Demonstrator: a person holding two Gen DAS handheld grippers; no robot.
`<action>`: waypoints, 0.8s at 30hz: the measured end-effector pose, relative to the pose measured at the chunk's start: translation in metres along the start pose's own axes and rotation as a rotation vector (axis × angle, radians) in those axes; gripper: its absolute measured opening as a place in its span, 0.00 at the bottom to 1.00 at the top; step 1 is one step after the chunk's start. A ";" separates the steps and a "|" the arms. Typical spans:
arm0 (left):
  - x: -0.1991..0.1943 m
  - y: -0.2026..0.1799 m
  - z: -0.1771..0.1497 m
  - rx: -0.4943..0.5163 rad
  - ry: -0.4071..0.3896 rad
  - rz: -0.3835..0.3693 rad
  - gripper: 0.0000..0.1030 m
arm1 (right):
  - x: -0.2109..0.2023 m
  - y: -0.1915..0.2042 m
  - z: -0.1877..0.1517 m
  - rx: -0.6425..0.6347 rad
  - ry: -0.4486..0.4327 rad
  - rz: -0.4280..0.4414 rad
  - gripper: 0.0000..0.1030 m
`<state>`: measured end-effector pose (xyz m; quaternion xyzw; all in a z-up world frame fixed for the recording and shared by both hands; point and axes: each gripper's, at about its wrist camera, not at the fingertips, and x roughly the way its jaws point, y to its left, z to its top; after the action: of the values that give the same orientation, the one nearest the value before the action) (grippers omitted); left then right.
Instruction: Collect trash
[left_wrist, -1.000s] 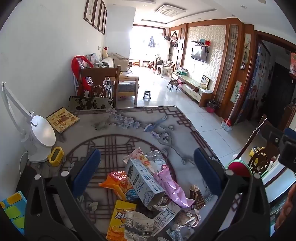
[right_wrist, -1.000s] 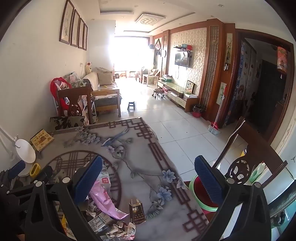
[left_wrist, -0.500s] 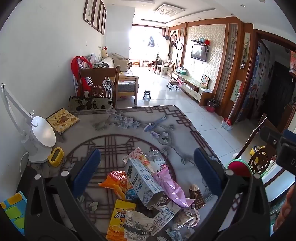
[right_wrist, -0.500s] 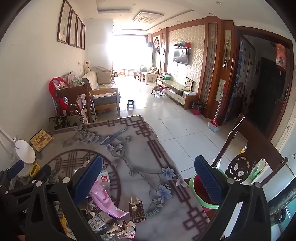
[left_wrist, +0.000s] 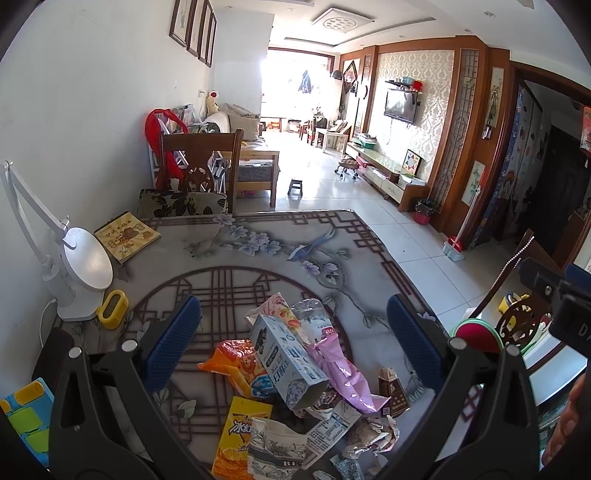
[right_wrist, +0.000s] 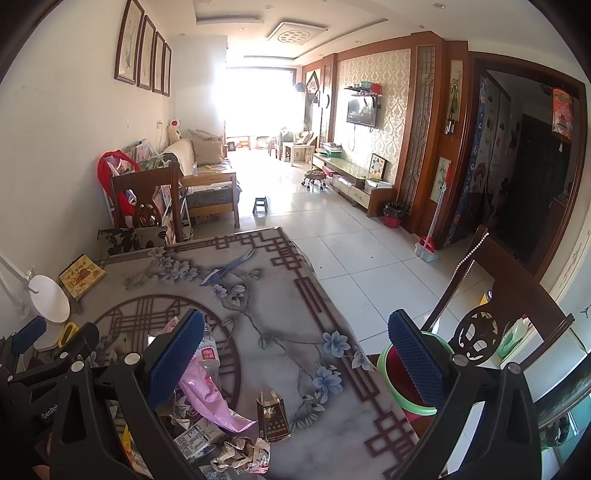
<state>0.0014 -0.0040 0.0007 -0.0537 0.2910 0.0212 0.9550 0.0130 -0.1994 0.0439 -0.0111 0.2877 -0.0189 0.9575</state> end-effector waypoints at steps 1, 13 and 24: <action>0.000 0.000 0.000 -0.001 0.000 0.000 0.96 | 0.000 0.000 0.000 -0.001 0.000 0.000 0.94; -0.001 0.004 0.001 -0.006 0.005 0.003 0.96 | 0.002 0.001 -0.001 0.003 0.006 -0.003 0.94; 0.000 0.004 0.001 -0.007 0.007 0.003 0.96 | 0.007 -0.002 -0.015 0.000 0.014 0.000 0.94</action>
<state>0.0014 0.0004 0.0010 -0.0569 0.2946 0.0236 0.9536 0.0104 -0.2019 0.0276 -0.0111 0.2943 -0.0188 0.9555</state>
